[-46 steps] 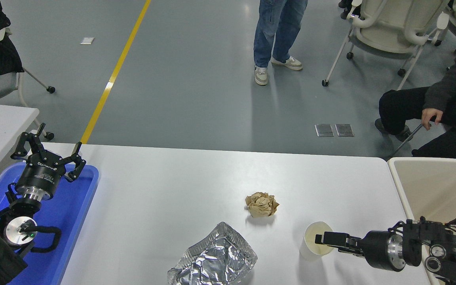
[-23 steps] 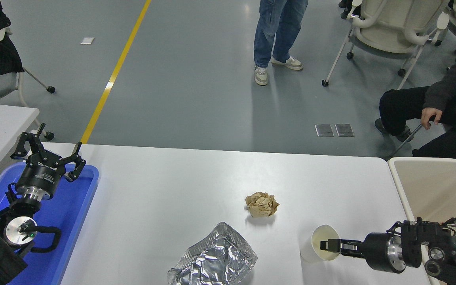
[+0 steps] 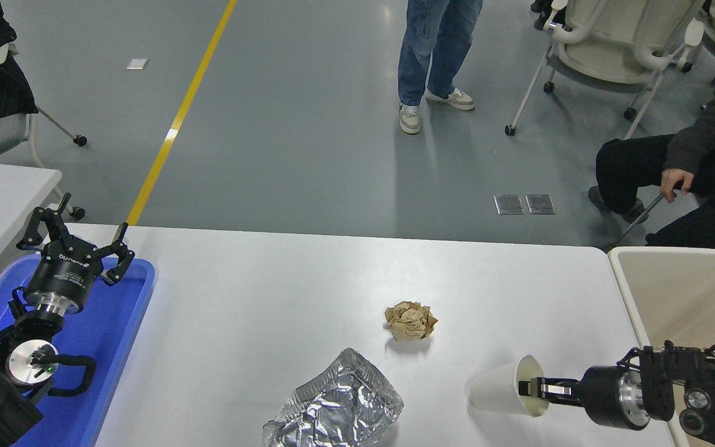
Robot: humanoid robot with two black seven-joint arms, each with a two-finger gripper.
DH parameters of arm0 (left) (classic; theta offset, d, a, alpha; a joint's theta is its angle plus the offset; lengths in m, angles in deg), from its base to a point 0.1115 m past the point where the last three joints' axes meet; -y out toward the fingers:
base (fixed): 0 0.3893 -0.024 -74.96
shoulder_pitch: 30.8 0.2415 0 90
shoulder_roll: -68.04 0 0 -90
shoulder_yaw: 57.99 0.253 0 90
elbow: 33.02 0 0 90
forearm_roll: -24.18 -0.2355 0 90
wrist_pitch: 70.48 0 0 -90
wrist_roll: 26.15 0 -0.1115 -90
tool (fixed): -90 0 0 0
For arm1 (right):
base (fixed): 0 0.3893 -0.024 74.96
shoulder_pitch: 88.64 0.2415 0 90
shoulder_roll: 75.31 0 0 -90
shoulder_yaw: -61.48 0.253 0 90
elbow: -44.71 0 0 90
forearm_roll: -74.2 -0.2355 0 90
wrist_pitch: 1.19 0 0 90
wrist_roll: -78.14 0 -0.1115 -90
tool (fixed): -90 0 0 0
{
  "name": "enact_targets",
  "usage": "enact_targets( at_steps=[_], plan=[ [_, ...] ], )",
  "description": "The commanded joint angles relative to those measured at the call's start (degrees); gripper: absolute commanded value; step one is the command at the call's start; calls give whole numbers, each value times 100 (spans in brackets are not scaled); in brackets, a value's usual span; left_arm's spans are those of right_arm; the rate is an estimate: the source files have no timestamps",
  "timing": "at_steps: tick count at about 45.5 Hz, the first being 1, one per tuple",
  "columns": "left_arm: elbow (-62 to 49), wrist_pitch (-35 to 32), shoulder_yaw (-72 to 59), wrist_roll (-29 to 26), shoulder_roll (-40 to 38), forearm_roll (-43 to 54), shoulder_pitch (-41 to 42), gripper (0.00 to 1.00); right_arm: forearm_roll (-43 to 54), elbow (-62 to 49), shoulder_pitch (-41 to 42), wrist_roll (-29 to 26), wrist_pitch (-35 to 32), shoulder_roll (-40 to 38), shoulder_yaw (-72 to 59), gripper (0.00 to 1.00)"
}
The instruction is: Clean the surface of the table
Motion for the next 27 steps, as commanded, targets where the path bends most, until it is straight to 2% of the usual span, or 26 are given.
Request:
enact_targets(
  at_steps=[1, 13, 27],
  plan=[
    [-1, 0, 0, 0, -1, 0, 0, 100, -40, 399, 140, 40, -123, -807, 71, 0],
    [-1, 0, 0, 0, -1, 0, 0, 100, -172, 847, 579, 453, -404, -2161, 89, 0],
    [-1, 0, 0, 0, -1, 0, 0, 100, -638, 1383, 1598, 682, -1397, -3514, 115, 0]
  ],
)
